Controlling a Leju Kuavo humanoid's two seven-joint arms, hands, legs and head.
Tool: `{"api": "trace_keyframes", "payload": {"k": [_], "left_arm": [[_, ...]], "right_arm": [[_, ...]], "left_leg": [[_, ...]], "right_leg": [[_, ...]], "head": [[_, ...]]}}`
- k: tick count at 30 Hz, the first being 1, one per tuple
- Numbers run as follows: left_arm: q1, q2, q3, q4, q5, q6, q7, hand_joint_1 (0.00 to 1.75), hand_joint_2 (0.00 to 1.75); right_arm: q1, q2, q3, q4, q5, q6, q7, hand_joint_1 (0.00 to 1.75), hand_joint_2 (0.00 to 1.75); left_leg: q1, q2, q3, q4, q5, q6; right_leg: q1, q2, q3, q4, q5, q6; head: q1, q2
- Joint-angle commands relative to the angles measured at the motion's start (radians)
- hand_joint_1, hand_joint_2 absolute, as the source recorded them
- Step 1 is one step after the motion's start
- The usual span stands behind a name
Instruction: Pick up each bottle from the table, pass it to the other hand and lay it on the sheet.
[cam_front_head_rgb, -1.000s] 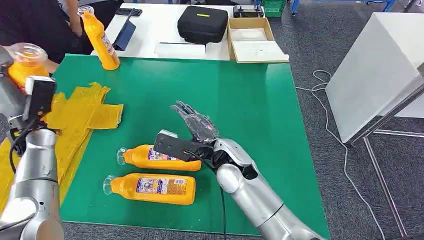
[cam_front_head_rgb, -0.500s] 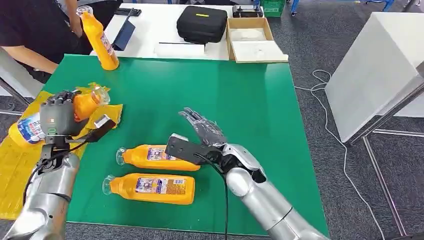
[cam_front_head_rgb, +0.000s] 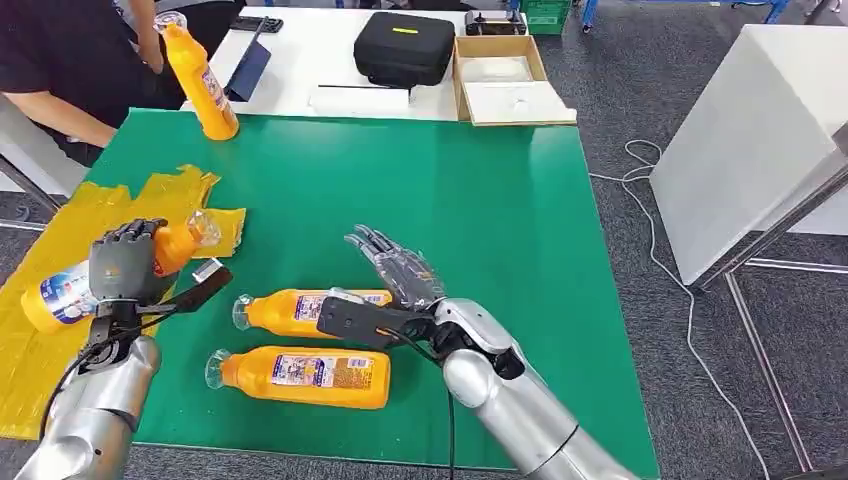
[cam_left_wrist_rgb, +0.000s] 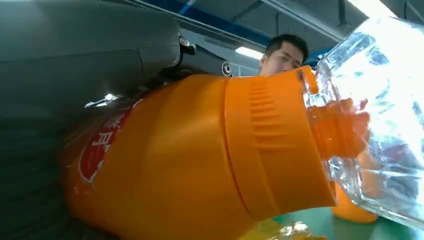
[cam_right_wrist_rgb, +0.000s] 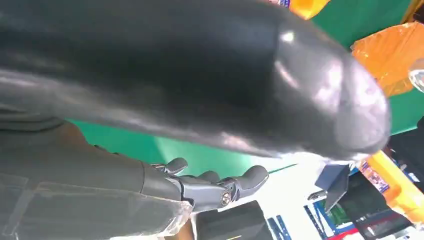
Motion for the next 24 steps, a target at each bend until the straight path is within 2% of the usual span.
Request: {"api": "trace_keyframes", "payload": {"k": [1, 3, 5, 6, 7, 12, 13, 15, 16, 22, 23, 24], "left_arm": [[-0.033, 0.028, -0.011, 0.117, -0.006, 0.003, 0.034, 1.75, 1.75], [-0.031, 0.061, -0.047, 0.172, -0.006, 0.003, 0.105, 1.75, 1.75], [-0.028, 0.082, -0.05, 0.2, -0.006, 0.003, 0.114, 1.75, 1.75], [-0.027, 0.095, -0.056, 0.222, -0.006, 0.003, 0.141, 1.69, 1.75], [-0.031, 0.102, -0.047, 0.248, -0.005, 0.003, 0.143, 0.0, 1.75], [-0.008, 0.133, -0.093, 0.297, -0.006, 0.003, 0.182, 0.0, 1.75], [0.0, 0.136, -0.1, 0.297, -0.006, 0.003, 0.193, 0.0, 0.0], [0.005, 0.134, -0.085, 0.294, 0.0, 0.003, 0.199, 0.0, 0.0], [0.012, 0.132, -0.07, 0.28, 0.018, 0.003, 0.182, 0.0, 0.0], [0.079, 0.149, 0.036, 0.245, 0.062, 0.003, 0.14, 0.0, 0.0], [0.079, 0.149, 0.036, 0.245, 0.062, 0.003, 0.14, 0.0, 0.0], [0.079, 0.149, 0.036, 0.245, 0.062, 0.003, 0.14, 0.0, 0.0]], "right_arm": [[-0.016, -0.008, 0.033, 0.001, 0.009, 0.015, -0.004, 0.0, 0.0], [-0.011, 0.0, 0.041, -0.003, 0.026, 0.032, -0.021, 0.0, 0.0], [-0.009, 0.006, 0.049, -0.005, 0.036, 0.037, -0.024, 0.0, 0.0], [-0.01, 0.01, 0.053, -0.005, 0.04, 0.04, -0.03, 0.0, 0.0], [-0.01, 0.012, 0.056, -0.006, 0.042, 0.042, -0.033, 0.0, 0.0], [0.001, 0.018, 0.07, -0.025, 0.055, 0.06, -0.045, 0.0, 0.0], [0.006, 0.018, 0.074, -0.029, 0.055, 0.063, -0.049, 0.0, 0.0], [0.015, 0.017, 0.083, -0.034, 0.044, 0.08, -0.072, 0.0, 0.0], [0.023, 0.019, 0.083, -0.038, 0.033, 0.084, -0.085, 0.0, 0.0], [0.091, 0.0, 0.136, -0.156, 0.058, 0.061, -0.112, 0.0, 0.0], [0.091, 0.0, 0.136, -0.156, 0.058, 0.061, -0.112, 0.0, 0.0], [0.091, 0.0, 0.136, -0.156, 0.058, 0.061, -0.112, 0.0, 0.0]], "left_leg": [[-0.001, -0.001, 0.004, -0.001, -0.001, 0.001], [0.0, -0.001, 0.007, 0.0, -0.002, 0.001], [-0.001, 0.0, 0.007, -0.001, -0.002, 0.001], [0.0, 0.001, 0.004, 0.0, -0.002, 0.0], [-0.001, 0.002, 0.005, -0.001, -0.002, 0.0], [0.0, 0.001, 0.007, -0.001, -0.002, 0.0], [0.0, 0.002, 0.005, -0.001, -0.002, 0.0], [0.0, 0.002, 0.009, -0.001, -0.003, 0.001], [0.0, 0.001, 0.006, -0.001, -0.002, 0.001], [0.0, 0.002, 0.009, -0.001, -0.004, 0.001], [0.0, 0.003, 0.003, -0.001, -0.001, 0.0], [0.0, 0.003, 0.006, -0.001, -0.002, 0.001]], "right_leg": [[0.0, -0.002, 0.004, -0.001, -0.001, -0.001], [0.0, -0.003, 0.008, -0.001, -0.003, -0.002], [0.0, -0.002, 0.007, 0.0, -0.003, -0.002], [0.0, 0.0, 0.005, 0.0, -0.001, -0.002], [0.0, 0.0, 0.006, 0.0, -0.002, -0.002], [0.0, -0.001, 0.007, 0.0, -0.003, -0.003], [0.0, 0.0, 0.004, -0.001, -0.001, -0.002], [0.0, -0.002, 0.009, -0.001, -0.003, -0.003], [0.0, -0.001, 0.006, -0.001, -0.002, -0.002], [0.0, 0.0, 0.009, -0.001, -0.003, -0.003], [0.0, 0.001, 0.003, -0.001, -0.001, -0.001], [0.0, 0.001, 0.006, -0.001, -0.002, -0.002]], "head": [[0.0, 0.0], [0.0, 0.0], [0.0, 0.0], [0.0, 0.0], [-0.001, 0.0], [-0.001, 0.0], [0.0, 0.0], [0.0, 0.0], [0.0, 0.0], [0.0, 0.0], [0.0, 0.0], [0.0, 0.0]]}}
